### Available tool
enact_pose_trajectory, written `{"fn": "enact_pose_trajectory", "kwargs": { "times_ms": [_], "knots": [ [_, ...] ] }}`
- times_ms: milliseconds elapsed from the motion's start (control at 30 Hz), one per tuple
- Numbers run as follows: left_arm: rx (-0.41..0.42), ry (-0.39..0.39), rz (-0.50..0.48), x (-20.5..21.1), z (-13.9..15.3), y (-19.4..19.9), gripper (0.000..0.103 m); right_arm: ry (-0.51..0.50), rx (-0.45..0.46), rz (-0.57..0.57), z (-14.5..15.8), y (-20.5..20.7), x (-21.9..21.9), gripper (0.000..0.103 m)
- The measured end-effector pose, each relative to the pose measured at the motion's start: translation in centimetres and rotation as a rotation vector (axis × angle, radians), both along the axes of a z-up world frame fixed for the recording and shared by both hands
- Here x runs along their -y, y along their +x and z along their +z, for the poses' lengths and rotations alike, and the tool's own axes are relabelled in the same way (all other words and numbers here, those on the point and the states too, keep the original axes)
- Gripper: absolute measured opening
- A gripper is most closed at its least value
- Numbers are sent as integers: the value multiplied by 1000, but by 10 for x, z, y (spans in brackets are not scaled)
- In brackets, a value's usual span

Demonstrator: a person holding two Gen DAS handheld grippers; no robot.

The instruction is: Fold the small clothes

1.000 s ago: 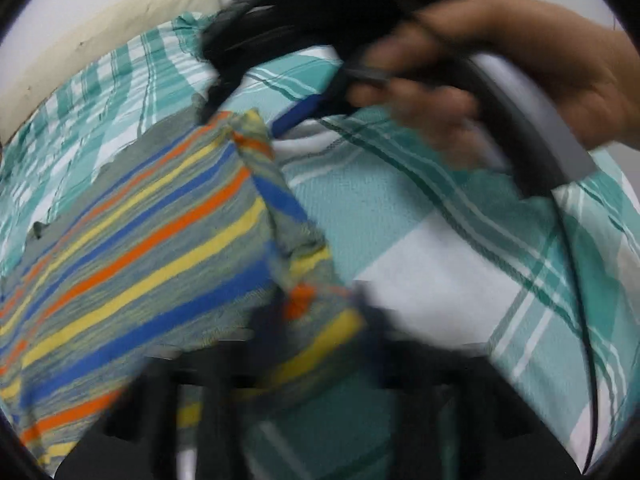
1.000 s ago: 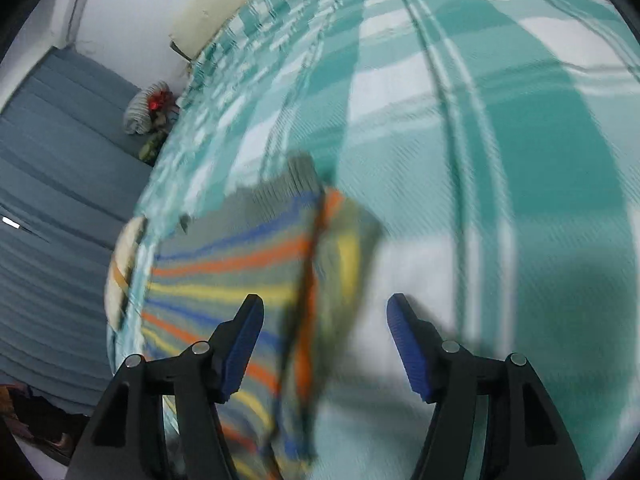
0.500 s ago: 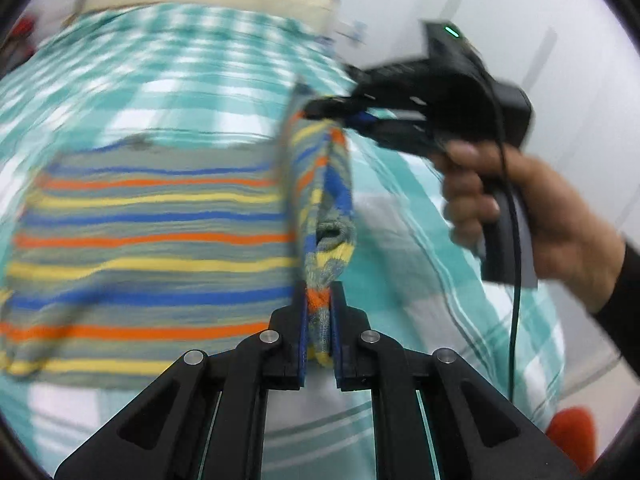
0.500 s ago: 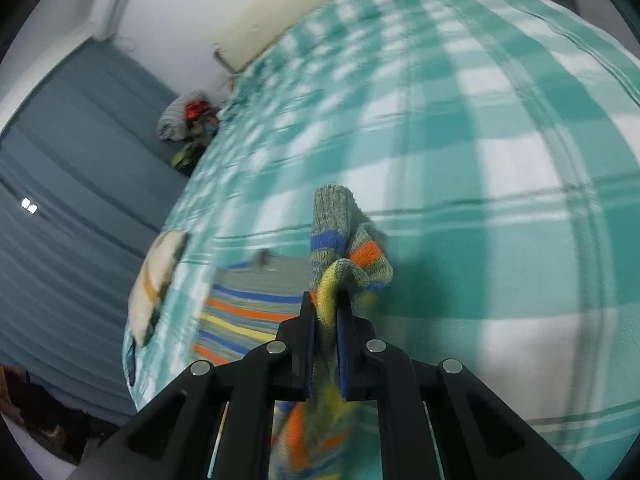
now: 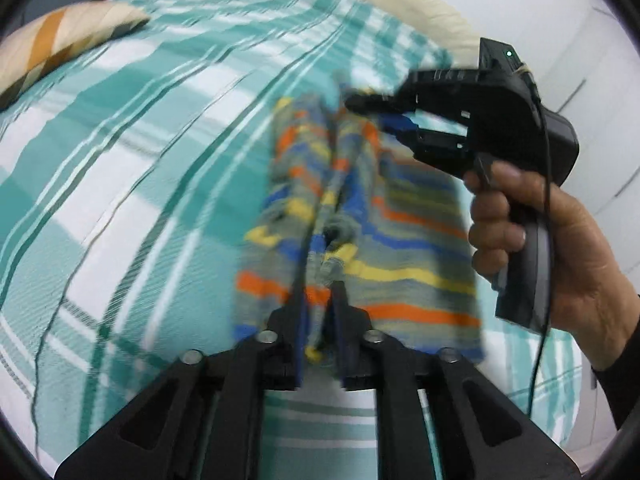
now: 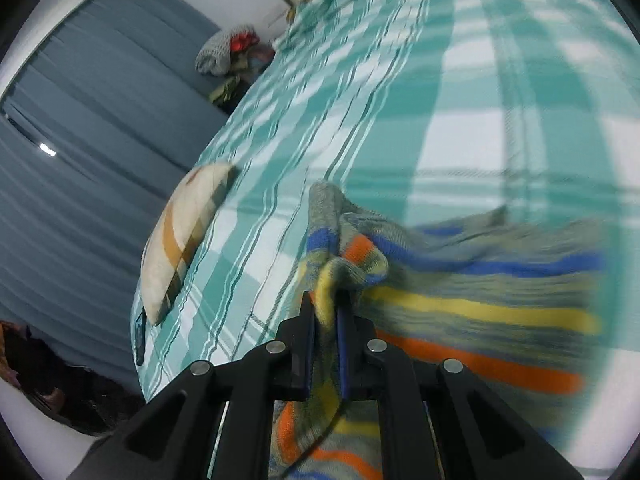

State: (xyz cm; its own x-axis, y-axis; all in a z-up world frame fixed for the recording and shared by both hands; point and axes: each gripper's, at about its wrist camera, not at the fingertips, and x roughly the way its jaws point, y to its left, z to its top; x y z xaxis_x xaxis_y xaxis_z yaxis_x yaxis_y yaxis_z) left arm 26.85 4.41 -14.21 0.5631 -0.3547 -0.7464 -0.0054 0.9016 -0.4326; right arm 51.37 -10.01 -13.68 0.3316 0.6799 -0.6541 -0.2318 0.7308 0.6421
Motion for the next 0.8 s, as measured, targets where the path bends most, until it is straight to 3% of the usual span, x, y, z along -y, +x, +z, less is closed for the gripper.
{"fn": "enact_pose_trajectory", "kwargs": {
  "times_ms": [33, 67, 100, 133, 200, 267, 367, 433, 467, 500, 533, 567, 633, 700, 767, 800],
  "knots": [
    [-11, 10, 5, -4, -2, 0, 22, 49, -24, 1, -8, 1, -2, 24],
    [-8, 0, 3, -9, -1, -3, 29, 97, -47, -11, -14, 1, -2, 39],
    [-4, -3, 5, -13, 2, -6, 37, 161, -55, -57, -18, -2, 4, 44],
    [7, 11, 17, -19, 8, -10, 51, 204, -42, -90, -16, -6, 12, 46],
    [63, 28, 25, -28, 21, -16, 56, 228, 7, -132, -4, -15, 32, 46],
    [105, 30, -4, -31, 34, -14, 56, 170, 71, -139, 12, -28, 53, 46],
    [116, 40, -87, -20, 40, 10, 56, -60, 189, -92, 37, -59, 82, 46],
    [114, 100, -134, -5, 39, 33, 56, -218, 247, -35, 46, -86, 96, 46],
    [107, 140, -138, 2, 36, 47, 56, -247, 257, -16, 46, -96, 100, 46],
    [99, 158, -132, 4, 33, 51, 56, -271, 270, 13, 48, -109, 105, 46],
    [79, 154, -130, 5, 26, 63, 36, -288, 283, 43, 49, -121, 106, 46],
    [53, 131, -141, 6, 19, 72, 8, -311, 301, 84, 48, -136, 101, 45],
    [-6, 105, -130, 1, 3, 93, 6, -320, 309, 127, 39, -150, 91, 45],
    [-23, 100, -118, -5, -3, 101, 6, -312, 260, 168, 12, -157, 69, 45],
    [-27, 122, -134, -5, -2, 104, 7, -392, 214, 199, -23, -160, 49, 45],
    [-30, 137, -153, -3, -1, 104, 7, -442, 267, 194, -31, -168, 41, 45]
  ]
}}
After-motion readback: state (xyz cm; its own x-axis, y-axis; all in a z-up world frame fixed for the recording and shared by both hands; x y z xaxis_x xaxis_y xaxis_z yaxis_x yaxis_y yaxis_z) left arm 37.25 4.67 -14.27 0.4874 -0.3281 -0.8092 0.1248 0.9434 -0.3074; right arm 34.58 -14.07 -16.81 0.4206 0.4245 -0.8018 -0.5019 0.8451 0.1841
